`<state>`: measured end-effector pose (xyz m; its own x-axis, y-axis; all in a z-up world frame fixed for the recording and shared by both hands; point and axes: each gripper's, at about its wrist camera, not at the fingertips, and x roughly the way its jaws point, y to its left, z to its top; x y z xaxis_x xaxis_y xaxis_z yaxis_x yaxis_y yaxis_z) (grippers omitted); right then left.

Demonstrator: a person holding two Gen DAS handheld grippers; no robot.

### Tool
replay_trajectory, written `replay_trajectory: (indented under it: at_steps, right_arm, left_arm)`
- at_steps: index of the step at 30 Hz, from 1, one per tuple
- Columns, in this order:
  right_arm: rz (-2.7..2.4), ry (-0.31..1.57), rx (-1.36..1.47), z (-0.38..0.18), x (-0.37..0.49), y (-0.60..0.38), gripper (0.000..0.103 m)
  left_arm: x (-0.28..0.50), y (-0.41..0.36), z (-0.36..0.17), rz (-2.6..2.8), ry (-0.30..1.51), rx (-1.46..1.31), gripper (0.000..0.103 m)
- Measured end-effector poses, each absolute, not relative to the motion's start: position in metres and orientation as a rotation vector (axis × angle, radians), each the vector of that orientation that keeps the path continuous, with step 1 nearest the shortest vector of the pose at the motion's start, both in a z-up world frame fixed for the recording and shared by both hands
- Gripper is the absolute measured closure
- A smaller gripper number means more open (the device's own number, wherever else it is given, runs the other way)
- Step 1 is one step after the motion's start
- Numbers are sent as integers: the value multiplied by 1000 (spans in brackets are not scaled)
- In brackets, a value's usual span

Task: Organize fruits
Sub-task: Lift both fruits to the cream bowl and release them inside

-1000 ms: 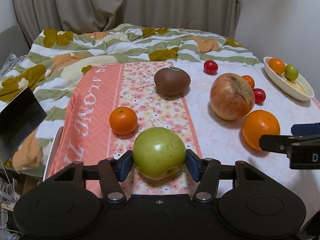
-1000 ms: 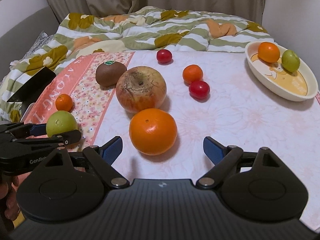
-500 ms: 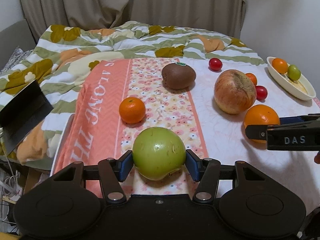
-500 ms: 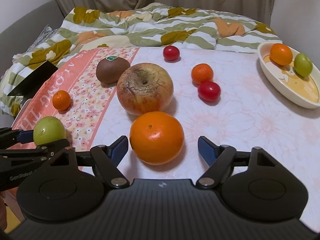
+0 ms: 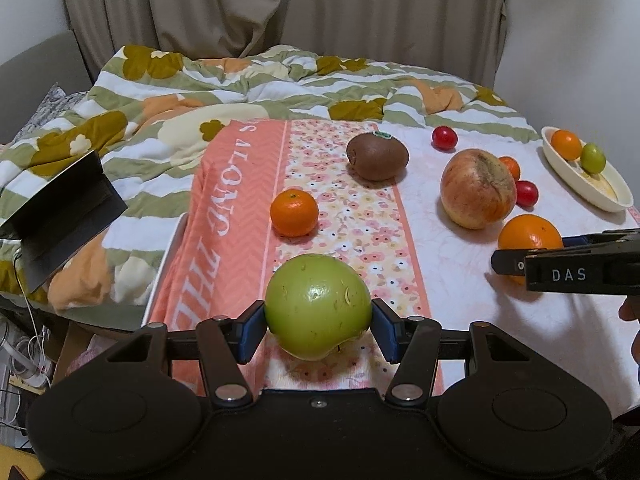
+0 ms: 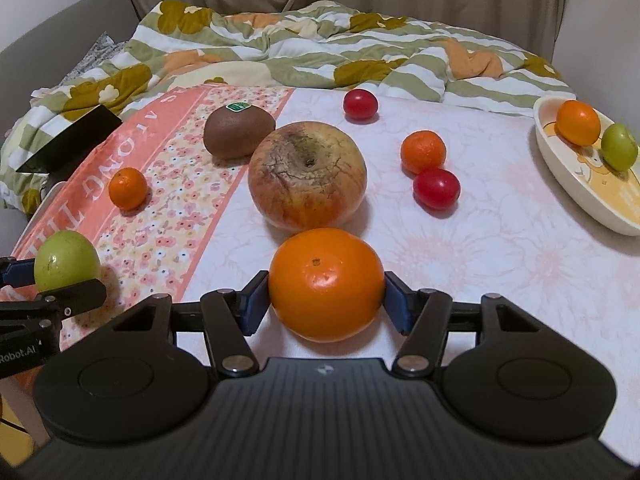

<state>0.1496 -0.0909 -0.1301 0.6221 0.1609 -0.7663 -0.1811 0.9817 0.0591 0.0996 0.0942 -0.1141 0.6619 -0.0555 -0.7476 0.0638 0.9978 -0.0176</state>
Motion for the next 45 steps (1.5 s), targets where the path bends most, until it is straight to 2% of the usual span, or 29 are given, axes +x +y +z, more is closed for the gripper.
replay_trajectory:
  at_steps: [12, 22, 34, 45]
  right_arm:
    - [162, 832, 0, -82, 114, -104, 28]
    - [113, 787, 93, -40, 88, -157, 28]
    - [100, 759, 75, -19, 93, -270, 28]
    - [129, 746, 44, -16, 124, -363, 28]
  left_arm:
    - [80, 89, -69, -99, 772, 8, 43]
    - [74, 59, -29, -134, 705, 29, 43]
    - [81, -28, -5, -99, 661, -2, 43]
    - [113, -122, -4, -100, 659, -42, 43]
